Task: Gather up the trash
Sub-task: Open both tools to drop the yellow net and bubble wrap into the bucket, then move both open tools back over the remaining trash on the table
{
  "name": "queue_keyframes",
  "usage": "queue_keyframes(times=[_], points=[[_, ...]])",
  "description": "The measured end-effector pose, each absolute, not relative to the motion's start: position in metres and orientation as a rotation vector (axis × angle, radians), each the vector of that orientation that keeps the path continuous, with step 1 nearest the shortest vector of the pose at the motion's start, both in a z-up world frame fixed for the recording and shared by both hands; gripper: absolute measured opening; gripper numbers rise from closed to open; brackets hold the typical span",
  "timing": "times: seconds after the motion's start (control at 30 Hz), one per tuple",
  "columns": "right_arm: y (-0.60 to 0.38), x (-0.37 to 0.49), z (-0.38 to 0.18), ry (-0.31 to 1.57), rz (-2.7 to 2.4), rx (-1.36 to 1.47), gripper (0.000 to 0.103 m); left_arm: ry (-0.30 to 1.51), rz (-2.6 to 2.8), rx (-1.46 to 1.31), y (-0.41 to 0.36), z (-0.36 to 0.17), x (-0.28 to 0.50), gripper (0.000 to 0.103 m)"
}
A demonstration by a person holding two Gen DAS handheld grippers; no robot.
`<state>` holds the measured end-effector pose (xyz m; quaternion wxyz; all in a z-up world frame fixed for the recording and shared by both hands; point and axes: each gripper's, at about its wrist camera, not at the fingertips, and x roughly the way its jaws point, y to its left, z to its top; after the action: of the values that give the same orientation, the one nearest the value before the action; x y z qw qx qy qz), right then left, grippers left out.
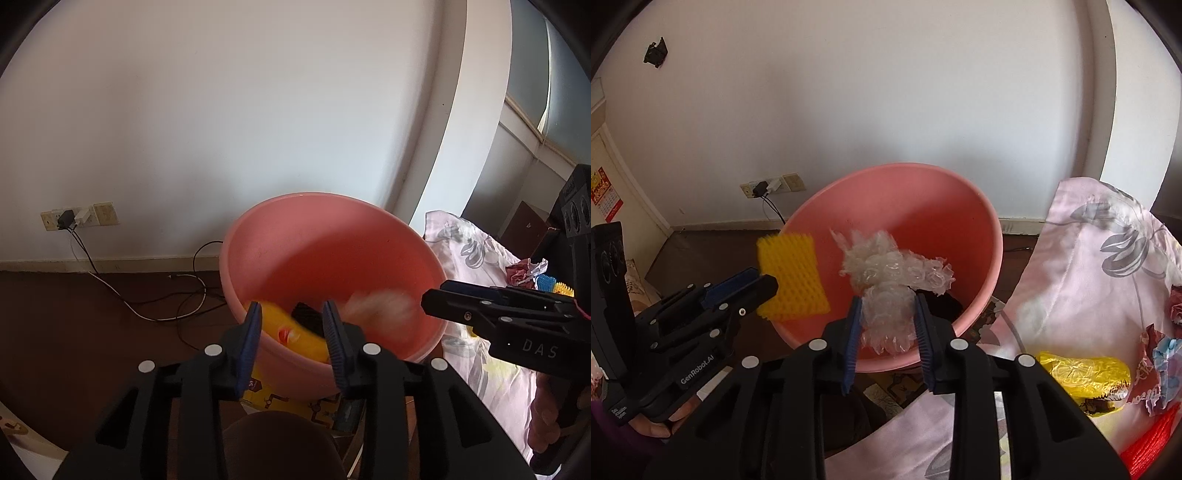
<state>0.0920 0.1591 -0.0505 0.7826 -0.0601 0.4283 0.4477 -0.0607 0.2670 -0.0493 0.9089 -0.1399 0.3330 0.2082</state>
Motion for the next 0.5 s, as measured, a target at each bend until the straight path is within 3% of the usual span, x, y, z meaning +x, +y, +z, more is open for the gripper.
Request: queue_keyframes(times=[0.5], points=[[0.139, 0.08, -0.039, 0.888, 0.961, -0.115, 0.034, 0.662, 0.396, -0.299, 0.257, -0.039, -0.062, 0.034]])
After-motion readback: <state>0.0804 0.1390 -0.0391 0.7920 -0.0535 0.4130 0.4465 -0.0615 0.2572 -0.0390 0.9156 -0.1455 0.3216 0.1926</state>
